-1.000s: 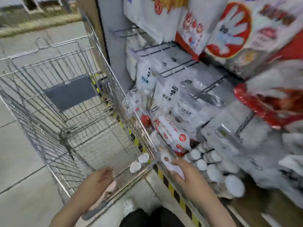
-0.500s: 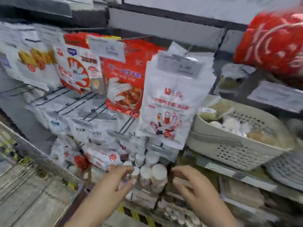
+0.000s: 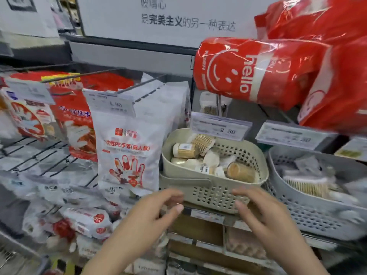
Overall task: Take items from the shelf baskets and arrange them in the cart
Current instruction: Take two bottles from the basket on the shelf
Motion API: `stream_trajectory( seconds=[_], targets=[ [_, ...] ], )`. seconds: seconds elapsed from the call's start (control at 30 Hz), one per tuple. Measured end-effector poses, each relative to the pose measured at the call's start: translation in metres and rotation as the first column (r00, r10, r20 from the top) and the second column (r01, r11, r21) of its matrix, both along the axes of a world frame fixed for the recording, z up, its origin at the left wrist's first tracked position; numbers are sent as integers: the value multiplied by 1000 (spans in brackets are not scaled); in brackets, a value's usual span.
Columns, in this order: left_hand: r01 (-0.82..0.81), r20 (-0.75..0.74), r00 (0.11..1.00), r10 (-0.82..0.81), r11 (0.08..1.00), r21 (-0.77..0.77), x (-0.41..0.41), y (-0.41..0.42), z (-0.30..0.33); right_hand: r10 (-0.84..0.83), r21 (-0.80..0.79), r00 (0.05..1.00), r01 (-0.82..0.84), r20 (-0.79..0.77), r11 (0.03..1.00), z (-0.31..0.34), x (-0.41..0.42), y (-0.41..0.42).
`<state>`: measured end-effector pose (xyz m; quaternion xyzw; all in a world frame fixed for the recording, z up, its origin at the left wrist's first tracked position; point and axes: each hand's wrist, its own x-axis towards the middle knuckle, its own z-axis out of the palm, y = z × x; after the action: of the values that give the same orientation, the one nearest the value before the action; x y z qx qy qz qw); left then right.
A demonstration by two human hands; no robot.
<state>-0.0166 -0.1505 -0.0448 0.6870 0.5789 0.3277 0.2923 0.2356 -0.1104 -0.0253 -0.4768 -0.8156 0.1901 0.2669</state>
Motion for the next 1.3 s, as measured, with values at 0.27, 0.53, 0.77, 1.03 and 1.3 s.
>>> stream_trajectory(
  seconds=[0.27, 0.53, 0.77, 1.03, 1.3],
  targets=[
    [-19, -91, 995, 35, 986, 167, -12, 77, 43, -27, 61, 1000, 27, 6, 998, 19, -4, 73],
    [83, -481, 877, 5, 983, 162, -4, 174, 34, 71, -154, 965, -32, 253, 987, 8, -37, 155],
    [80, -787, 613, -63, 997, -17, -2, 206, 8, 182, -216, 879, -93, 441, 972, -8, -50, 178],
    [86, -873, 484, 55, 990, 110, 6, 214, 1, 209, -210, 798, -106, 566, 972, -6, -55, 186],
    [90, -804, 595, 25, 991, 98, 8, 208, 6, 179, -126, 689, -128, 702, 984, -4, -57, 184]
  ],
)
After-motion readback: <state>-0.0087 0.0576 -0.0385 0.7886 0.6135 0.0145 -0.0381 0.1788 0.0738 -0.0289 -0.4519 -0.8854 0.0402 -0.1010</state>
